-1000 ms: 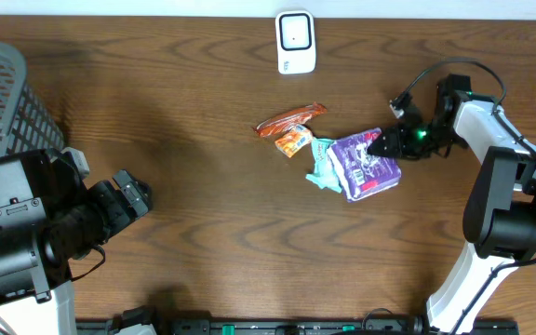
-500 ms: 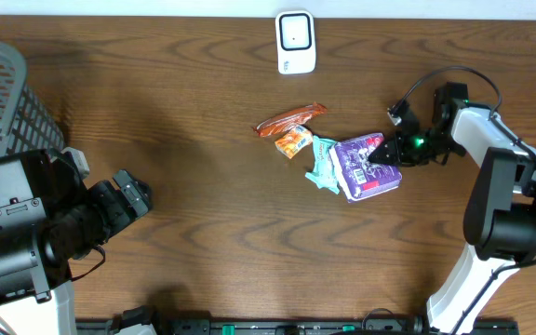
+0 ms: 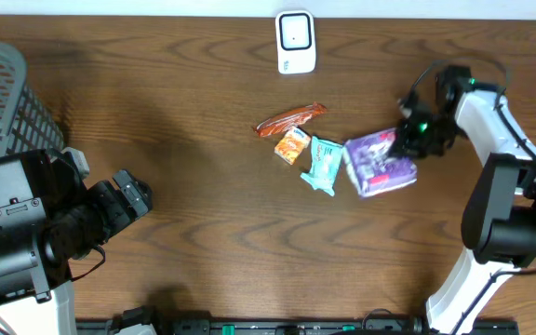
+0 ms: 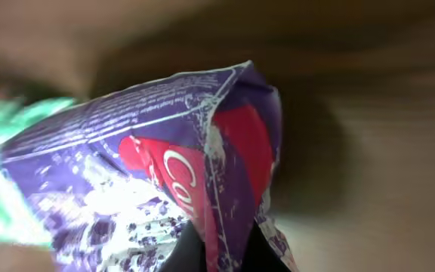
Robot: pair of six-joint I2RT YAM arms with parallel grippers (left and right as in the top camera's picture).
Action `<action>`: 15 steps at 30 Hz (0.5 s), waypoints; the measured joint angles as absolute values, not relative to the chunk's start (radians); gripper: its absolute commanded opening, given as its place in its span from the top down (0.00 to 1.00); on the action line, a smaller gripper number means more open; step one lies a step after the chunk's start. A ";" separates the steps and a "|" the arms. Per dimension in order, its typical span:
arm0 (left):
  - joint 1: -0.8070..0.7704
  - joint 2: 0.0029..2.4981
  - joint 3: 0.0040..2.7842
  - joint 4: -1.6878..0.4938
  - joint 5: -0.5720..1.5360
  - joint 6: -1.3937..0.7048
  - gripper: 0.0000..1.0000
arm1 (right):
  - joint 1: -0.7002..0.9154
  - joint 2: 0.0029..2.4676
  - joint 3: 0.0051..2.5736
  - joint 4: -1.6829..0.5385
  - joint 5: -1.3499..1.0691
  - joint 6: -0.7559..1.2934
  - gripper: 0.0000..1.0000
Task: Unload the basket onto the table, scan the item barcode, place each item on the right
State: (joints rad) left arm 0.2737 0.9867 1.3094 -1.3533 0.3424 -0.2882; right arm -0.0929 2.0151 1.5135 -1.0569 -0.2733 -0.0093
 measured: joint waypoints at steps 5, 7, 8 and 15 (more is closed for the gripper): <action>0.274 0.987 1.309 -1.353 0.343 -0.288 0.02 | 0.018 1.882 1.570 -1.080 0.160 0.196 0.99; 0.274 0.987 1.309 -1.353 0.343 -0.288 0.02 | 0.073 1.849 1.578 -1.102 0.321 0.271 0.99; 0.274 0.987 1.309 -1.353 0.343 -0.288 0.02 | 0.101 1.842 1.579 -1.111 0.401 0.308 0.99; 0.274 0.987 1.309 -1.353 0.342 -0.288 0.02 | 0.235 1.854 1.441 -1.000 0.799 0.464 0.99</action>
